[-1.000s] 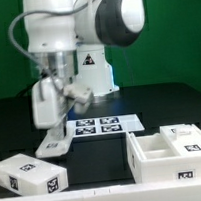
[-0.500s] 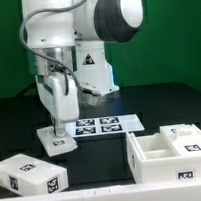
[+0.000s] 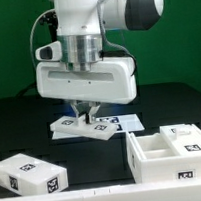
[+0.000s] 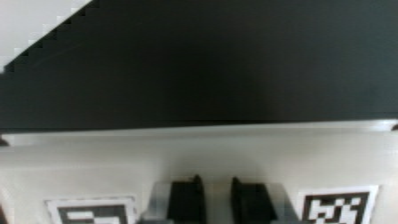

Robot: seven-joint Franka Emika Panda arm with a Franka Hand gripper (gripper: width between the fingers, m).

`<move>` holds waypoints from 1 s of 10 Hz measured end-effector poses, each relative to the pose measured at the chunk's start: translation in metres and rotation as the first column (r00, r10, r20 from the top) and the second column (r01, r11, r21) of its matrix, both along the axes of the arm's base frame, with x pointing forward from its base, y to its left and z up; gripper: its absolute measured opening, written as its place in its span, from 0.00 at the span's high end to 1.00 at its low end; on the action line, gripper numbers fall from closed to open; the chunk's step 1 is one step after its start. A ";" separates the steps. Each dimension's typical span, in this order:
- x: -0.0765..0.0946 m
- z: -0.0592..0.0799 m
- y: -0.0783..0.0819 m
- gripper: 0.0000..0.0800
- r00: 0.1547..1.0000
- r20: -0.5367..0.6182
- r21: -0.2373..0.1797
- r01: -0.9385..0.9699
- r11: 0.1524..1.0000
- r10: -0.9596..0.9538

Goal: Assemble cabinet

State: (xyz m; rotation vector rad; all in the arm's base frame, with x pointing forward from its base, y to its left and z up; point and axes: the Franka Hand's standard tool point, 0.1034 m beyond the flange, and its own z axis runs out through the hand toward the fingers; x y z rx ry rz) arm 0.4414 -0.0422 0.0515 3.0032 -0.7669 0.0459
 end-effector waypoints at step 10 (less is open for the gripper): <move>-0.009 0.020 0.030 0.92 0.526 -0.034 -0.060 -0.850 0.523 0.850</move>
Offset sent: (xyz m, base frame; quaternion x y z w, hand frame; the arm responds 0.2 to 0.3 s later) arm -0.0103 0.0414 0.0275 0.0660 0.0280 -0.3454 0.9357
